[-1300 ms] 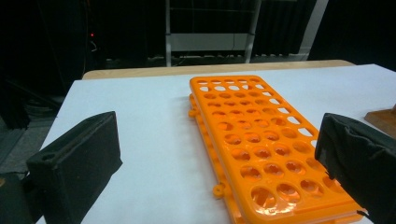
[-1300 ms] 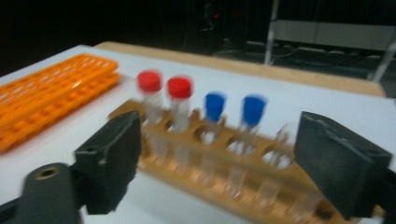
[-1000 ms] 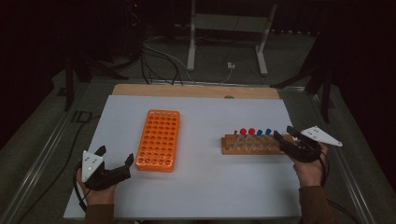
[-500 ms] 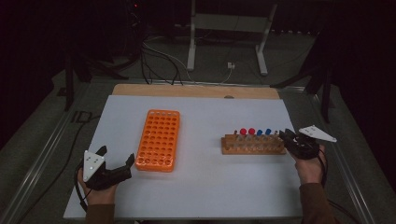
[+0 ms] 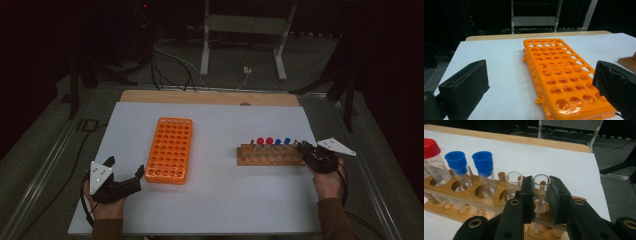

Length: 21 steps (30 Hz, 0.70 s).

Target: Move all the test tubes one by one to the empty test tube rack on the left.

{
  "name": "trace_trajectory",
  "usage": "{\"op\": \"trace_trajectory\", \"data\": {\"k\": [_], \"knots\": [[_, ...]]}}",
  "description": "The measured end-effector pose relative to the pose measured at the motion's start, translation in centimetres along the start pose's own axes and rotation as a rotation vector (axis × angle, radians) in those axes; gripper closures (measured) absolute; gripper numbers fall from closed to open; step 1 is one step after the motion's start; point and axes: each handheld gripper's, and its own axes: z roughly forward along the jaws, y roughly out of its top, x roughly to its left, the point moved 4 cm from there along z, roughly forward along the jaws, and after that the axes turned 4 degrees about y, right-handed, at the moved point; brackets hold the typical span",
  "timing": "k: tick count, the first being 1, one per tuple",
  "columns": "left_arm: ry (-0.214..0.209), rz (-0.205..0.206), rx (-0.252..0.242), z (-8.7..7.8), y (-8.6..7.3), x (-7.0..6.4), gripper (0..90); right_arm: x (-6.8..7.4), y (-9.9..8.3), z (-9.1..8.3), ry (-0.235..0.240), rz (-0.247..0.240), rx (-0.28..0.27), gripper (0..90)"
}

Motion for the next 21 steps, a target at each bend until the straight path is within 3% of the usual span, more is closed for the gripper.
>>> {"op": "trace_trajectory", "data": {"k": [8, 13, 21], "knots": [[-0.006, 0.000, 0.002, 0.0, 0.0, 0.0, 1.1, 0.1, 0.0, -0.1, -0.007, 0.006, 0.002, 76.3], [-0.009, -0.010, 0.006, 0.1, -0.1, 0.0, 1.1, 0.2, 0.7, -1.0, -0.002, 0.005, -0.049, 76.4], [-0.010, -0.016, 0.004, 0.1, -0.1, 0.1, 1.1, 0.9, 3.1, -2.8, -0.007, -0.050, -0.098, 76.4]]}}
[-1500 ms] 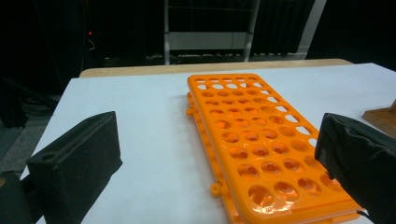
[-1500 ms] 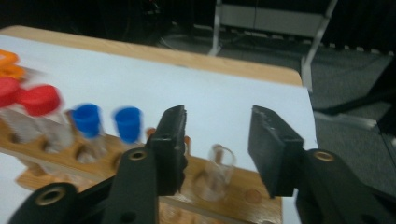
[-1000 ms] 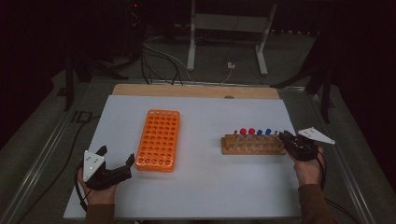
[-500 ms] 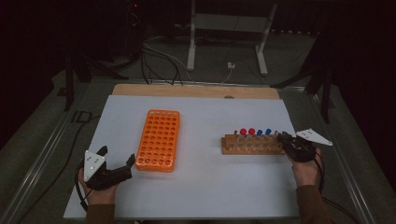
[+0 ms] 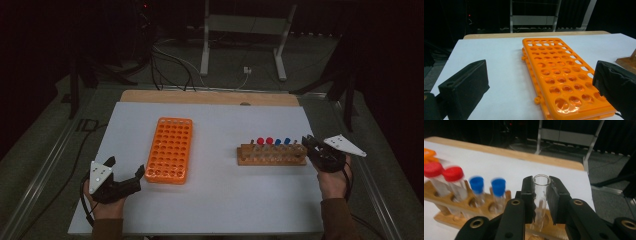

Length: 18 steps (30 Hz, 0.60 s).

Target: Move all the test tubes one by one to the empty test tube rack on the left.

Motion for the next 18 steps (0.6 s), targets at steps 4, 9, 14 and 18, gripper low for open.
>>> {"op": "trace_trajectory", "data": {"k": [4, 9, 14, 18], "knots": [[0.007, -0.006, -0.003, 0.0, 0.0, 0.1, 1.2, 0.1, 1.3, -0.9, 0.004, -0.001, -0.036, 76.4], [0.022, -0.001, -0.008, -0.1, 0.1, 0.2, 1.1, 0.2, 2.6, -2.3, 0.041, 0.018, -0.079, 76.4], [0.016, 0.006, 0.000, 0.1, 0.0, 0.0, 1.1, 1.5, 3.1, -3.0, 0.092, 0.011, -0.090, 76.4], [0.000, -0.002, 0.003, 0.0, 0.1, -0.4, 1.1, 2.8, 3.4, -2.9, 0.145, 0.015, -0.098, 76.3]]}}
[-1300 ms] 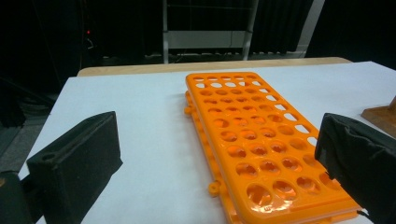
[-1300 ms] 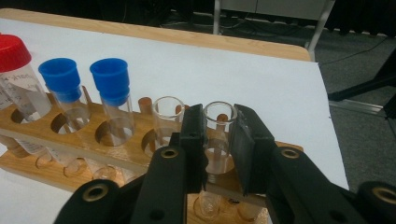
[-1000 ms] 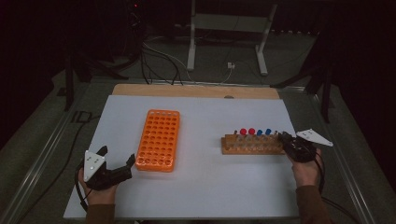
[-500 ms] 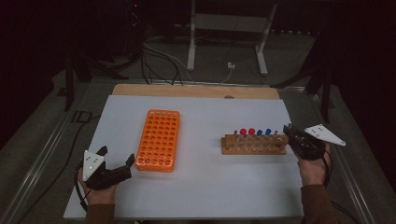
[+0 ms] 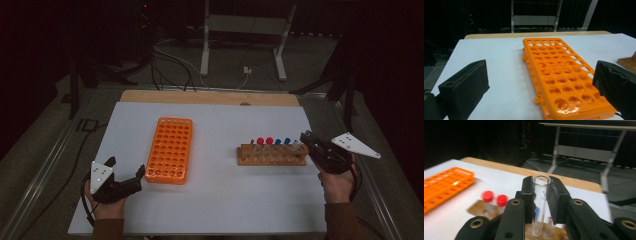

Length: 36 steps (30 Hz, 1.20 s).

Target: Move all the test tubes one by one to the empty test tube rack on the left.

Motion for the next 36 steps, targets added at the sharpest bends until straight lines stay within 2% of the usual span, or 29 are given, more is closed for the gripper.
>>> {"op": "trace_trajectory", "data": {"k": [3, 6, 12, 14, 15, 16, 18, 21, 29, 33, 34, 35, 36], "knots": [[-0.021, 0.004, 0.003, 0.0, 0.3, -0.5, 1.1, 1.2, 0.0, 0.4, 0.041, -0.001, -0.004, 76.3], [-0.036, 0.010, 0.004, 0.1, 0.7, -0.9, 1.2, 2.5, 0.1, 0.9, 0.075, -0.027, 0.005, 76.3], [-0.118, 0.066, -0.005, 0.5, 2.4, -3.3, 1.2, 4.4, -0.1, 1.6, 0.132, -0.047, 0.013, 76.2], [-0.155, 0.067, -0.009, 0.8, 2.8, -4.3, 1.2, 5.0, -0.4, 1.9, 0.147, -0.051, 0.024, 76.3], [-0.155, 0.067, -0.009, 0.8, 2.8, -4.3, 1.2, 5.2, -0.6, 2.1, 0.154, -0.050, 0.031, 76.3], [-0.191, 0.068, -0.016, 1.1, 3.2, -5.3, 1.2, 5.4, -0.7, 2.3, 0.165, -0.048, 0.034, 76.3], [-0.221, 0.071, -0.005, 1.7, 3.6, -6.5, 1.2, 5.9, -1.0, 2.7, 0.188, -0.038, 0.042, 76.3], [-0.295, 0.073, 0.005, 2.7, 4.1, -8.6, 2.8, 6.6, -1.4, 3.2, 0.226, -0.022, 0.052, 76.3], [-0.442, 0.170, 0.033, 5.6, 4.8, -15.4, 5.5, 9.1, -2.2, 4.3, 0.294, -0.042, 0.083, 76.2], [-0.515, 0.199, 0.061, 6.6, 4.4, -18.5, 8.7, 10.1, -2.2, 4.6, 0.320, -0.047, 0.087, 76.2], [-0.515, 0.199, 0.061, 6.6, 4.4, -18.5, 10.7, 10.3, -2.2, 4.7, 0.327, -0.047, 0.088, 76.2], [-0.549, 0.213, 0.079, 7.0, 4.1, -19.9, 12.2, 10.5, -2.2, 4.7, 0.332, -0.049, 0.089, 76.2], [-0.565, 0.217, 0.086, 7.2, 3.9, -20.5, 13.3, 10.7, -2.3, 4.8, 0.338, -0.051, 0.093, 76.2]]}}
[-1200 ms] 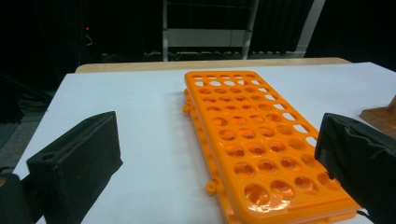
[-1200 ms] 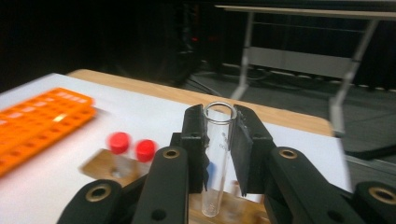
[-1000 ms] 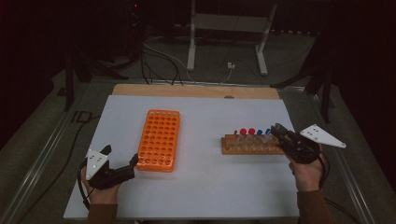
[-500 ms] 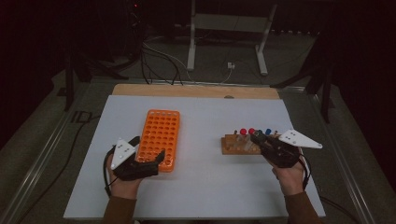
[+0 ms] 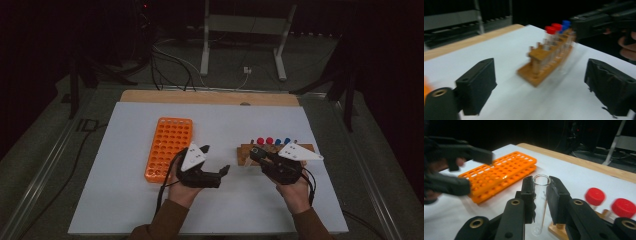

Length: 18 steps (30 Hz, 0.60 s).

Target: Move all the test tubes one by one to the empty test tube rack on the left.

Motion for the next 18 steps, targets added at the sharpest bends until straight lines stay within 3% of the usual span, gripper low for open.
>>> {"op": "trace_trajectory", "data": {"k": [4, 8, 13, 18], "knots": [[-0.067, -0.006, 0.032, 1.8, -0.1, -1.4, 19.1, 0.8, -0.1, 0.6, 0.025, -0.008, 0.016, 76.2], [-0.090, 0.025, 0.049, 2.6, -0.2, -2.2, 39.5, 1.5, -0.2, 1.0, 0.047, -0.020, 0.029, 76.2], [-0.096, 0.055, 0.070, 3.0, -0.3, -2.5, 65.0, 2.1, -0.5, 1.6, 0.069, -0.024, 0.050, 76.2], [-0.094, 0.078, 0.077, 3.0, -0.5, -2.4, 75.4, 2.3, -0.7, 1.8, 0.077, -0.029, 0.060, 76.2]]}}
